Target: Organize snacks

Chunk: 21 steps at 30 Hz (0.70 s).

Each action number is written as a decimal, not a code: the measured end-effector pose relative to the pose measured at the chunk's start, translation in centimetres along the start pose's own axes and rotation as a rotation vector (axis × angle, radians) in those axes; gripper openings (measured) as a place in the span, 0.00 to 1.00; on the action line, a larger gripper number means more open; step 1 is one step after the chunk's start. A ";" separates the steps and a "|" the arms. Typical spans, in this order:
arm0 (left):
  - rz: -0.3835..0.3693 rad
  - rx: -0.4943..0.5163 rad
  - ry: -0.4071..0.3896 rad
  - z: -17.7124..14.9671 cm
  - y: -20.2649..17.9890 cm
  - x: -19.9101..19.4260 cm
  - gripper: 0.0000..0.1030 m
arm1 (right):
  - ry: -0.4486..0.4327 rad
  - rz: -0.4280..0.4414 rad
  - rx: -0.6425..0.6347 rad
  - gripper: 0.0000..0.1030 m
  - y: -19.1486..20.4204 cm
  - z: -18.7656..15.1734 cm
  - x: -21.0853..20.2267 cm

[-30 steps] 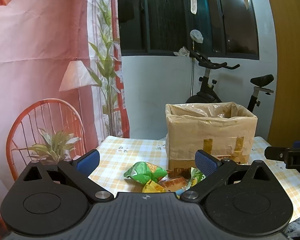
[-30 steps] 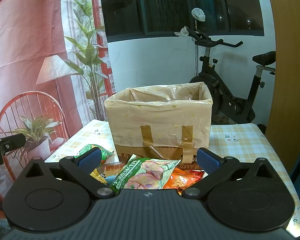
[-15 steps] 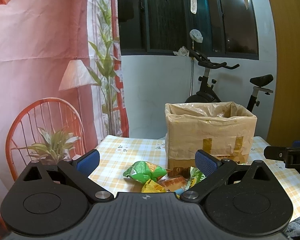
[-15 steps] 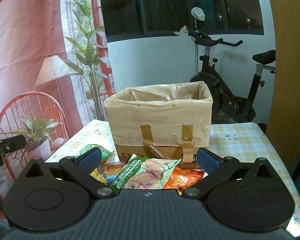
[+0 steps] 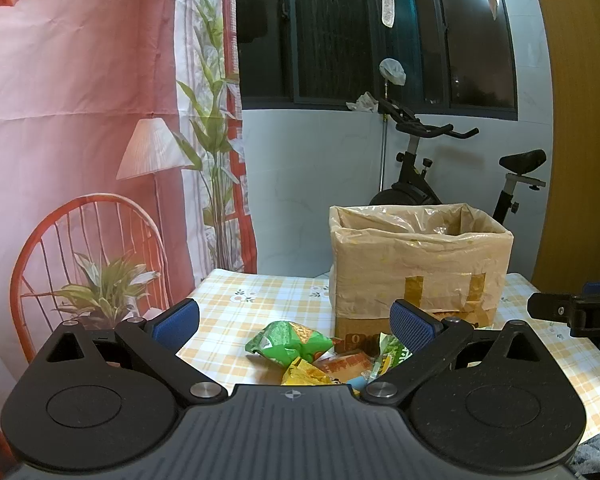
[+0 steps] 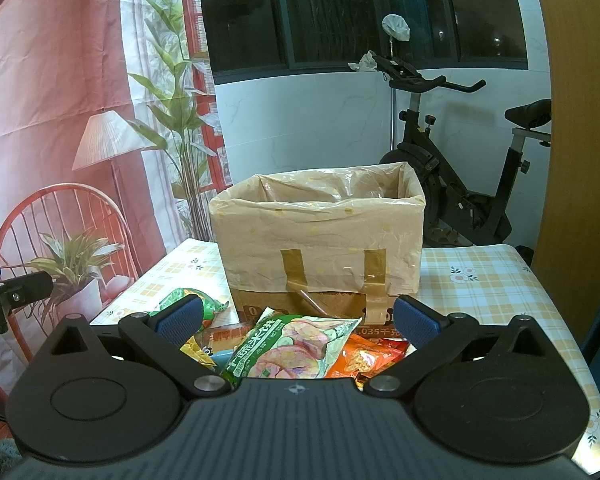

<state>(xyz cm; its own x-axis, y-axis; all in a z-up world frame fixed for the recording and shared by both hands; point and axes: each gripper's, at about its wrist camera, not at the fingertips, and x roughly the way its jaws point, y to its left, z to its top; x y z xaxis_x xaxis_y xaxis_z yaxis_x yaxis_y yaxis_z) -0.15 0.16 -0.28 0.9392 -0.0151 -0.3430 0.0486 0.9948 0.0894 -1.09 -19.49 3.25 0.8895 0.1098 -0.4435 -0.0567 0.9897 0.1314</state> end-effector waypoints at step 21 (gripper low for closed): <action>-0.002 -0.005 0.004 0.0 0.0 0.0 0.99 | 0.000 0.001 0.001 1.00 0.0 0.1 0.0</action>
<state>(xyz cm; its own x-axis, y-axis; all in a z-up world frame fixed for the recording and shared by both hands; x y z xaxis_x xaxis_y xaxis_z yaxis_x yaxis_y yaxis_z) -0.17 0.20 -0.28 0.9378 -0.0167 -0.3469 0.0488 0.9953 0.0839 -1.08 -19.54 3.31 0.8894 0.1107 -0.4435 -0.0570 0.9895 0.1327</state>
